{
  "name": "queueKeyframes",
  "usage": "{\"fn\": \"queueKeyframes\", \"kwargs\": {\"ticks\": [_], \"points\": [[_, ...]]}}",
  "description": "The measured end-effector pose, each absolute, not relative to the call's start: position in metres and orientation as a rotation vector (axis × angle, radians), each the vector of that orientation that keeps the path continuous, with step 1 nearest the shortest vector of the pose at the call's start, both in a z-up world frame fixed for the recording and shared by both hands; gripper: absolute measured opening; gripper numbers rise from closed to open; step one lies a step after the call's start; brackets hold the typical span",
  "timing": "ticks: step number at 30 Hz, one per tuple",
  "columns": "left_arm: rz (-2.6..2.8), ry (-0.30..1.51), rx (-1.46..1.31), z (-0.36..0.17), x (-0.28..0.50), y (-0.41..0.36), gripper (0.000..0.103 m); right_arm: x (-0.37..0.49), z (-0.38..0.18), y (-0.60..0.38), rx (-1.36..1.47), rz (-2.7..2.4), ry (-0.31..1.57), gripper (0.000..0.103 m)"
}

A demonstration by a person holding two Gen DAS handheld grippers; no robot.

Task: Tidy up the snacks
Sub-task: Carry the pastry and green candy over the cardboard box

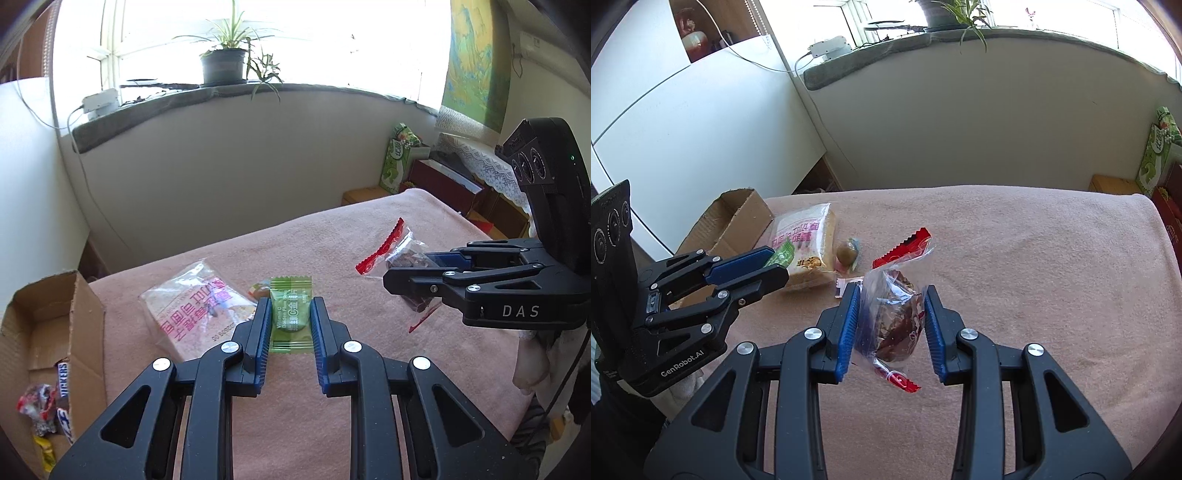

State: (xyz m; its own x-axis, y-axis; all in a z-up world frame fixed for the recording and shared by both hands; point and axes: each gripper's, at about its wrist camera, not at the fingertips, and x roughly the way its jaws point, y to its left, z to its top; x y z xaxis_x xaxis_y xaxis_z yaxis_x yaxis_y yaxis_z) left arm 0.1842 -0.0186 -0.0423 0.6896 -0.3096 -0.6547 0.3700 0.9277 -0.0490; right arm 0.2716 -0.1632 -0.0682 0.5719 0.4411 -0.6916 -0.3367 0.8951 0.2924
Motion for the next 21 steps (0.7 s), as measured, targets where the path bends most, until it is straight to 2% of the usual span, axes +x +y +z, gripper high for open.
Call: {"fn": "queueKeyframes", "kwargs": {"ticks": [21], "points": [[-0.193, 0.578, -0.089, -0.016, 0.146, 0.093, 0.019, 0.251, -0.035, -0.035, 0.026, 0.618, 0.791, 0.036]]}}
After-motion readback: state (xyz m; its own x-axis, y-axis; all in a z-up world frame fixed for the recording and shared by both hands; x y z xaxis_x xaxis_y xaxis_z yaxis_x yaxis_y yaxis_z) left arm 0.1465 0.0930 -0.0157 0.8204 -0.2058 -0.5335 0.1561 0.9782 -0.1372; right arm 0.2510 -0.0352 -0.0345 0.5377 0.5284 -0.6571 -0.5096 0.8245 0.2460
